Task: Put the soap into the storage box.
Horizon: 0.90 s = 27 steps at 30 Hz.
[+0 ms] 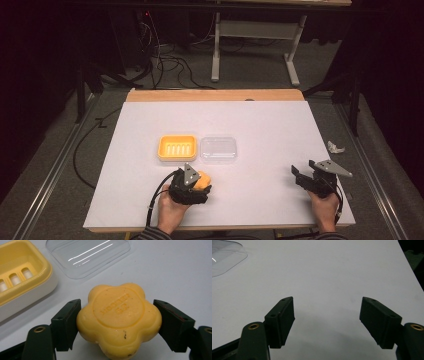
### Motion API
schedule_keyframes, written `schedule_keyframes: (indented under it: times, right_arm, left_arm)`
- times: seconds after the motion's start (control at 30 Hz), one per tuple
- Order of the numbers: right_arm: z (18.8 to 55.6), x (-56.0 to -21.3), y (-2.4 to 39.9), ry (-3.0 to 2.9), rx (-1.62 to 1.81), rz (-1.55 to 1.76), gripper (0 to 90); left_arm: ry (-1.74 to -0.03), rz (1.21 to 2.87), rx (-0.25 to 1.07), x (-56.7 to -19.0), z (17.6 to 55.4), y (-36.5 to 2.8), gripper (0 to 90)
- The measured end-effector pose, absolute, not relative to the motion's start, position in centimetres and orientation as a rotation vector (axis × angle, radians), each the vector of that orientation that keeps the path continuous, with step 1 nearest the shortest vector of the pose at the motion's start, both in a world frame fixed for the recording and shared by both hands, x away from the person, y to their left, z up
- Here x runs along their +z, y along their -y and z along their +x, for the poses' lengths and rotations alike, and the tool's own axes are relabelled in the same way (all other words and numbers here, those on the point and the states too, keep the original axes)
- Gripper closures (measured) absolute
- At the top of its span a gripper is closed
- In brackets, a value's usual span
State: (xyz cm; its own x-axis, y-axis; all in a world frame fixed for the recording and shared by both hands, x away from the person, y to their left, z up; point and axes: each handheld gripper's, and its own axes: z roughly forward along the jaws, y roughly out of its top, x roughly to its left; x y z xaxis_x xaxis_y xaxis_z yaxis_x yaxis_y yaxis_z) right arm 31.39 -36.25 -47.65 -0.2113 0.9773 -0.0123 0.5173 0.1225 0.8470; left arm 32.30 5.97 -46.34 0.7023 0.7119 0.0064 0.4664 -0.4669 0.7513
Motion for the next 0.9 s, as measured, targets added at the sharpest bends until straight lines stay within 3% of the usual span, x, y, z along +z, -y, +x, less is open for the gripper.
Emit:
schedule_keyframes:
  times: [0.9]
  right_arm:
    - [31.3, -47.6, 36.2, -1.798, 0.992, 1.452, 28.3]
  left_arm:
    - [-0.923, 2.086, 0.408, -44.6, 33.0, -7.5, 25.9]
